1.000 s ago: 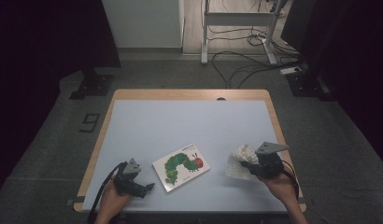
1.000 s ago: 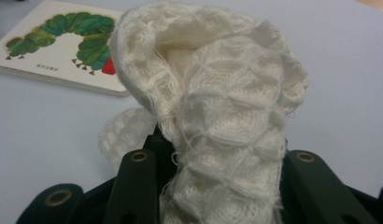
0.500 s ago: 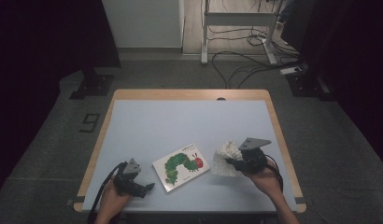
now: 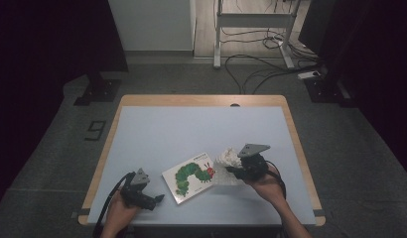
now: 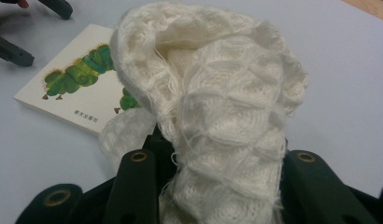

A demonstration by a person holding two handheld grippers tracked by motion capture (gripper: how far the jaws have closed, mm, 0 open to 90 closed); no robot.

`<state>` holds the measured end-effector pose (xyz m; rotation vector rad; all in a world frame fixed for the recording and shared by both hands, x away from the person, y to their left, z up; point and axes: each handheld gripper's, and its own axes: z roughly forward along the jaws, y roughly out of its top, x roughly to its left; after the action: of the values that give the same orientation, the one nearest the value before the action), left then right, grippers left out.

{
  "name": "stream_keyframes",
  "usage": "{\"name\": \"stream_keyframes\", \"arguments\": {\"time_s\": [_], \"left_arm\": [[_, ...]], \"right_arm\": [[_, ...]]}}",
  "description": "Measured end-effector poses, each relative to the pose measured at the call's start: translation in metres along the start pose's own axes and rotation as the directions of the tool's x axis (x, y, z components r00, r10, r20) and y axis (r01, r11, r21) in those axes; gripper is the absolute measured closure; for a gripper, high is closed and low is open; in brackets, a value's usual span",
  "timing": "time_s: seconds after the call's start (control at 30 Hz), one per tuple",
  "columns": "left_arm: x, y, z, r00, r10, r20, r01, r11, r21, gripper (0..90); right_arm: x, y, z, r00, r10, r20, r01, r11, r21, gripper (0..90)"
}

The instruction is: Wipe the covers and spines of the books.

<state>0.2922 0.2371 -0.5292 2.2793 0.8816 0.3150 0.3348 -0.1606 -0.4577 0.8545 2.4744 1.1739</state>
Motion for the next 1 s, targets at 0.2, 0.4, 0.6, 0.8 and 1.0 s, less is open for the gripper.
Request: {"name": "stream_keyframes", "arguments": {"time_s": [0.2, 0.4, 0.6, 0.8, 1.0], "left_arm": [[0.0, 0.0, 0.0, 1.0, 0.002, 0.0, -0.002, 1.0, 0.002, 0.0], [0.0, 0.0, 0.0, 1.0, 0.001, -0.001, -0.001, 1.0, 0.0, 0.0], [0.0, 0.0, 0.0, 1.0, 0.001, -0.001, -0.001, 1.0, 0.0, 0.0], [0.0, 0.0, 0.0, 1.0, 0.0, -0.001, 0.0, 1.0, -0.001, 0.0], [0.0, 0.0, 0.0, 1.0, 0.0, -0.001, 0.0, 1.0, -0.001, 0.0]], "right_arm": [[0.005, 0.008, 0.013, 0.9997, -0.018, -0.017, 0.018, 1.0, 0.003, 60.6], [0.01, 0.014, 0.025, 0.9988, -0.039, -0.029, 0.039, 0.999, 0.01, 60.4], [0.012, 0.01, 0.039, 0.9984, -0.046, -0.033, 0.047, 0.999, 0.025, 60.3], [0.013, 0.0, 0.052, 0.9979, -0.053, -0.038, 0.055, 0.997, 0.056, 60.0], [0.012, -0.01, 0.063, 0.9981, -0.053, -0.032, 0.055, 0.996, 0.073, 59.8]]}}
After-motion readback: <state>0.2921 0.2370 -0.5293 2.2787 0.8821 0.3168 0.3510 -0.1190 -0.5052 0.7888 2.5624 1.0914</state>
